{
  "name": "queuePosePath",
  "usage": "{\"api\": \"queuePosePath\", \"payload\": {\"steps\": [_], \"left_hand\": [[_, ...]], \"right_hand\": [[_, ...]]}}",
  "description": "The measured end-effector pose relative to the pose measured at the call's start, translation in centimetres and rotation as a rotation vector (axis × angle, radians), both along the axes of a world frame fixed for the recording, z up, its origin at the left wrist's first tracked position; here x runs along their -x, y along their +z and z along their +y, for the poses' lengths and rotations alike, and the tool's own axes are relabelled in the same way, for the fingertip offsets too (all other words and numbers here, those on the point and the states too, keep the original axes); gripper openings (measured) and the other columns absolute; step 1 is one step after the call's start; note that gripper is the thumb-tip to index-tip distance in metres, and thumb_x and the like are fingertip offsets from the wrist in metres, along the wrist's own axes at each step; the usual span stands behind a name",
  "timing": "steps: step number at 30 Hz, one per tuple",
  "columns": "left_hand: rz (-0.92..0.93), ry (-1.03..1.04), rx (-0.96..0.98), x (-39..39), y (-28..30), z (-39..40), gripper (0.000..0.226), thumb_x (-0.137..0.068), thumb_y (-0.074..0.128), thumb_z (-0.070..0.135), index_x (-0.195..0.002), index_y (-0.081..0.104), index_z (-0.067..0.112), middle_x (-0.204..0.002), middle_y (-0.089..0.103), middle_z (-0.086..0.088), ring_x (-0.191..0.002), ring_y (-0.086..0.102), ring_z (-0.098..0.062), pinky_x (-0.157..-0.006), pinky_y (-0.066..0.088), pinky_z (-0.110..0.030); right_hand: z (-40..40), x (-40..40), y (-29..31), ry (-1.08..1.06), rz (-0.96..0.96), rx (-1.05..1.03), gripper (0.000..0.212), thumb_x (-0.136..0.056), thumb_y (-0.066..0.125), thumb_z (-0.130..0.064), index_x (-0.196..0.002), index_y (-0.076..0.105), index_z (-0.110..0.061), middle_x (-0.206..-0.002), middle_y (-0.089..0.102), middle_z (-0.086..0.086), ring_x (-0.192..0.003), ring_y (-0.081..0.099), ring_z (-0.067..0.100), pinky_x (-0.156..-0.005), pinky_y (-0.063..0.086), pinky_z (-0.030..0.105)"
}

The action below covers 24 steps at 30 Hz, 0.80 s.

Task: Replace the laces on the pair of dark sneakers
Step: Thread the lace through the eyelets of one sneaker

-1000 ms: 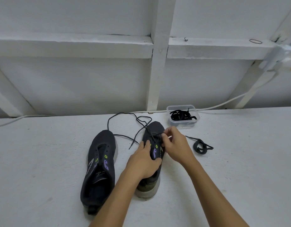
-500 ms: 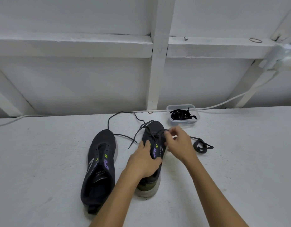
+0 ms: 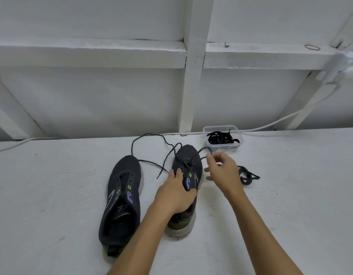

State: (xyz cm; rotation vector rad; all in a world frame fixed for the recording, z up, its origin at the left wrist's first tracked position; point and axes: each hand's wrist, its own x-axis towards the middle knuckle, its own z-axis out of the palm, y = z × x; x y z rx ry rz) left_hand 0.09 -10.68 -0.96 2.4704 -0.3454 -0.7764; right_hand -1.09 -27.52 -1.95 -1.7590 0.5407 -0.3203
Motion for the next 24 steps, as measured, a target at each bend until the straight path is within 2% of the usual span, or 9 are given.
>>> {"api": "queuePosePath", "payload": {"steps": [3,5,7,10,13,16,18,21,24], "left_hand": [[-0.006,-0.006,-0.014,-0.1,0.0,0.0,0.089,-0.096,0.05,0.051,-0.16,-0.003,0.021,-0.169,-0.007,-0.001,-0.151,0.021,-0.029,-0.118,0.028,-0.04],[-0.003,-0.009,-0.02,-0.1,0.0,-0.1,0.089,-0.096,0.05,0.051,-0.16,-0.004,0.021,-0.169,-0.007,-0.002,-0.152,0.02,-0.029,-0.119,0.027,-0.04],[-0.002,-0.004,-0.009,-0.1,0.0,0.0,0.089,-0.096,0.051,0.051,-0.16,-0.003,0.02,-0.169,-0.006,-0.001,-0.151,0.021,-0.029,-0.119,0.027,-0.04],[-0.003,0.002,0.01,-0.1,0.0,0.1,0.089,-0.096,0.051,0.051,-0.161,-0.001,0.02,-0.169,-0.003,0.002,-0.151,0.023,-0.027,-0.119,0.029,-0.04],[-0.01,-0.008,0.005,0.1,0.1,0.1,0.088,-0.097,0.051,0.051,-0.161,-0.002,0.019,-0.169,-0.003,0.001,-0.151,0.023,-0.028,-0.12,0.029,-0.041],[-0.013,-0.011,0.0,0.0,0.2,0.0,0.088,-0.097,0.05,0.051,-0.161,-0.002,0.019,-0.169,-0.003,0.001,-0.15,0.024,-0.028,-0.119,0.029,-0.04],[-0.015,-0.009,-0.002,0.0,0.1,0.0,0.089,-0.096,0.051,0.051,-0.161,-0.002,0.02,-0.169,-0.003,0.001,-0.15,0.023,-0.028,-0.119,0.029,-0.039],[-0.012,-0.005,-0.007,-0.1,0.1,0.0,0.09,-0.095,0.051,0.052,-0.161,-0.002,0.02,-0.169,-0.003,0.0,-0.151,0.022,-0.027,-0.12,0.028,-0.039],[-0.013,0.001,0.001,-0.1,0.1,0.0,0.09,-0.095,0.052,0.051,-0.161,-0.002,0.02,-0.169,-0.002,0.001,-0.15,0.025,-0.027,-0.119,0.03,-0.04]], "right_hand": [[1.0,0.4,-0.8,0.198,0.133,0.077,0.018,-0.087,0.077,-0.039,-0.09,0.071,-0.022,-0.086,0.072,-0.005,-0.065,0.069,0.012,-0.058,0.059,0.029],[1.6,0.3,-1.3,0.232,0.075,0.161,0.01,-0.086,0.079,-0.031,-0.082,0.071,-0.026,-0.081,0.072,-0.008,-0.067,0.065,0.007,-0.063,0.054,0.026],[1.9,-0.1,-1.6,0.235,0.04,0.24,0.014,-0.091,0.073,-0.022,-0.079,0.07,-0.029,-0.08,0.071,-0.01,-0.069,0.064,0.003,-0.066,0.049,0.021],[1.4,-0.6,-1.1,0.035,-0.044,0.149,0.012,-0.099,0.062,-0.017,-0.088,0.066,-0.021,-0.081,0.07,-0.003,-0.069,0.069,0.008,-0.065,0.058,0.031],[-0.2,-0.6,0.1,-0.209,-0.146,-0.053,0.014,-0.102,0.058,-0.026,-0.093,0.063,-0.017,-0.091,0.068,0.002,-0.072,0.072,0.009,-0.056,0.059,0.028],[-0.4,-0.1,-0.2,0.024,0.041,-0.089,0.018,-0.096,0.067,-0.035,-0.1,0.069,-0.018,-0.098,0.071,0.002,-0.076,0.074,0.011,-0.059,0.061,0.029],[0.6,0.3,-1.1,0.169,0.152,-0.036,0.021,-0.088,0.077,-0.033,-0.103,0.072,-0.018,-0.099,0.073,0.0,-0.082,0.073,0.016,-0.066,0.062,0.032],[1.7,0.4,-2.0,0.148,0.107,0.059,0.013,-0.086,0.079,-0.025,-0.097,0.074,-0.018,-0.091,0.074,-0.003,-0.084,0.072,0.019,-0.077,0.061,0.035],[1.9,0.0,-2.1,0.146,0.101,0.145,0.006,-0.094,0.07,-0.022,-0.094,0.069,-0.016,-0.086,0.072,-0.002,-0.077,0.068,0.015,-0.075,0.056,0.033]]}}
